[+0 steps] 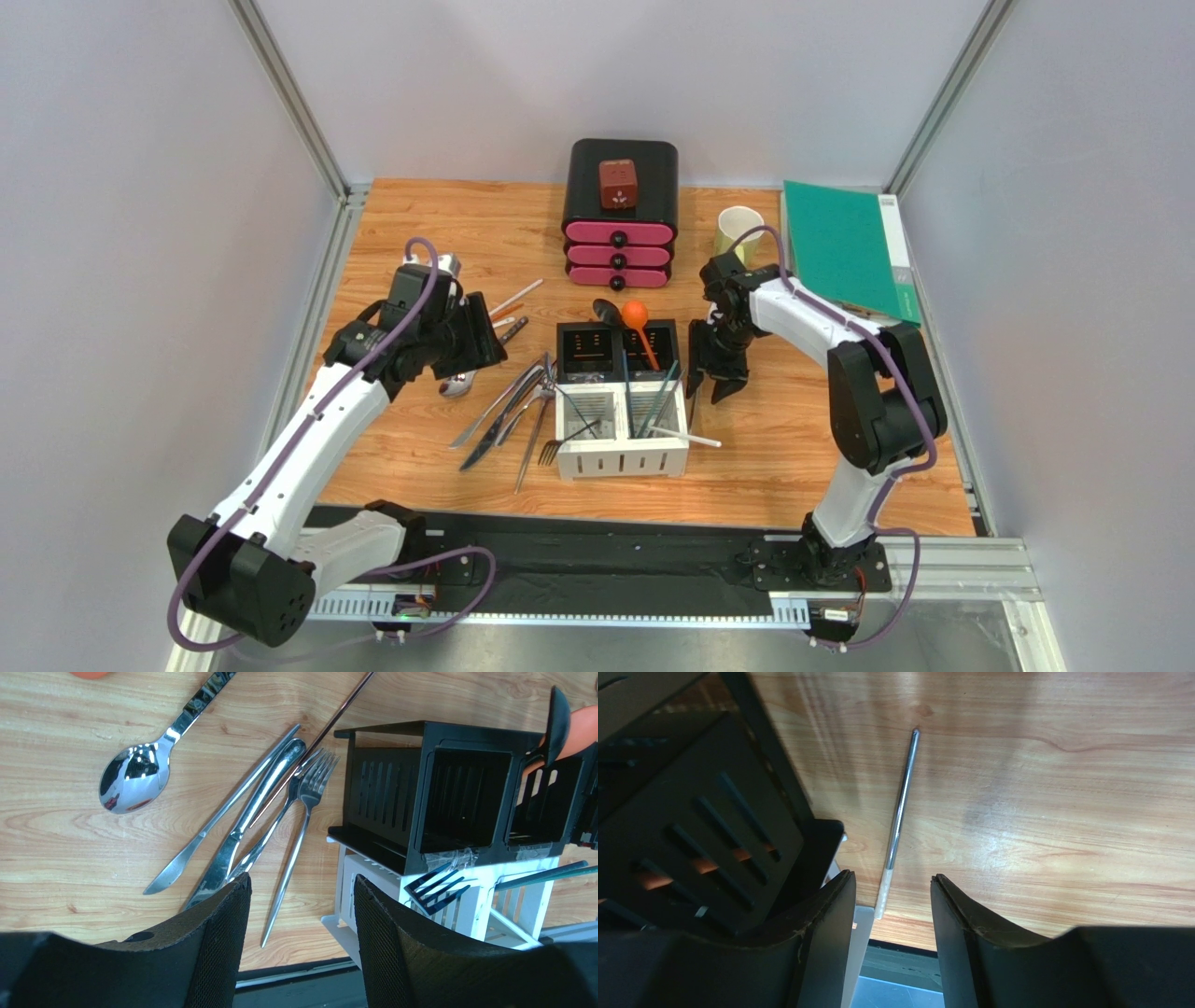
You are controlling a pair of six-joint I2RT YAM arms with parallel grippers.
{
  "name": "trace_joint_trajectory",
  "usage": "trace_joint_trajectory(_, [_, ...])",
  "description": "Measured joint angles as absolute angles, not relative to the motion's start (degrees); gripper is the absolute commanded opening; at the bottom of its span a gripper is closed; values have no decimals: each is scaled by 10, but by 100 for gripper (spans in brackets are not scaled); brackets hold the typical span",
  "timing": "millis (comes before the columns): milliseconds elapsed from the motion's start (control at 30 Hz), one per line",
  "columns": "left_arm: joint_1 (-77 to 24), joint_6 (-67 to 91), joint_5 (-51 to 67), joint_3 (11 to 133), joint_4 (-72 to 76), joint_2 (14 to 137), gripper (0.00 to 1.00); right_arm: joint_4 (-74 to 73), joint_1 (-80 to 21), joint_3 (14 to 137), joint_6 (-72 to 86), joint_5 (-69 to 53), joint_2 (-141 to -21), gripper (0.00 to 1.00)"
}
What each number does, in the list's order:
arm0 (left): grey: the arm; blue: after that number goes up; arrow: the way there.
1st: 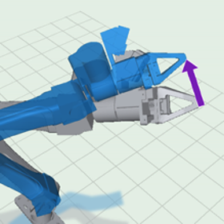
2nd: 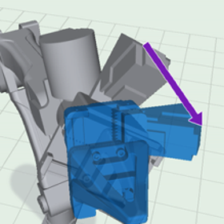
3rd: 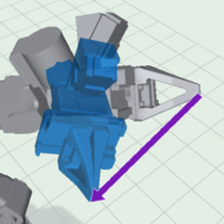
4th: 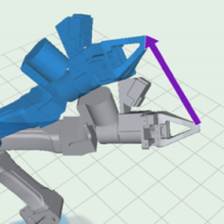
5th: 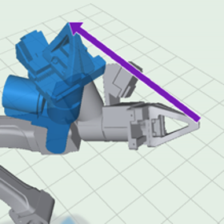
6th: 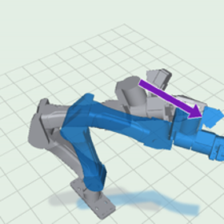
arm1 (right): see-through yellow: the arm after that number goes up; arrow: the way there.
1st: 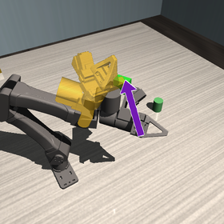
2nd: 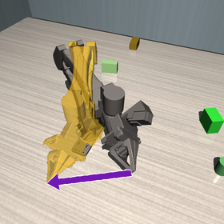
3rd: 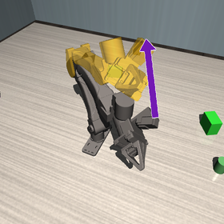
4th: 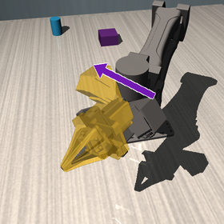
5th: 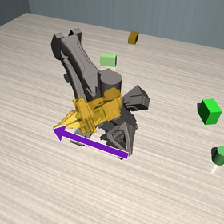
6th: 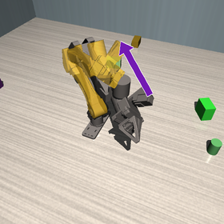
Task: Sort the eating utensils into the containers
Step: Pick up the chopstick from the center of the board.
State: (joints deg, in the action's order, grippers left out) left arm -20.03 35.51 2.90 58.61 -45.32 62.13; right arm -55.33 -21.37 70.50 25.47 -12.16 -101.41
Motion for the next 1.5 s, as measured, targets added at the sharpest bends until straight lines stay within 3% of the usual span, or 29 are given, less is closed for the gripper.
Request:
trace_joint_trajectory(533, [-198,359,24,569,-466,591,62,-526,-214,704,252,-121,-1086,36])
trace_joint_trajectory(600, [-197,358,23,569,-476,589,62,-526,-214,704,252,-121,-1087,6])
trace_joint_trajectory(667, [-197,357,22,569,-487,586,62,-523,-213,704,249,-120,-1090,0])
trace_joint_trajectory(967, [-197,356,20,583,-513,582,62,-519,-214,696,248,-124,-1086,0])
trace_joint_trajectory(1167, [-197,356,20,585,-516,576,62,-530,-217,674,234,-46,-1027,0])
trace_joint_trajectory(1500, [-197,357,27,558,-507,533,62,-610,-218,862,207,57,-868,0])
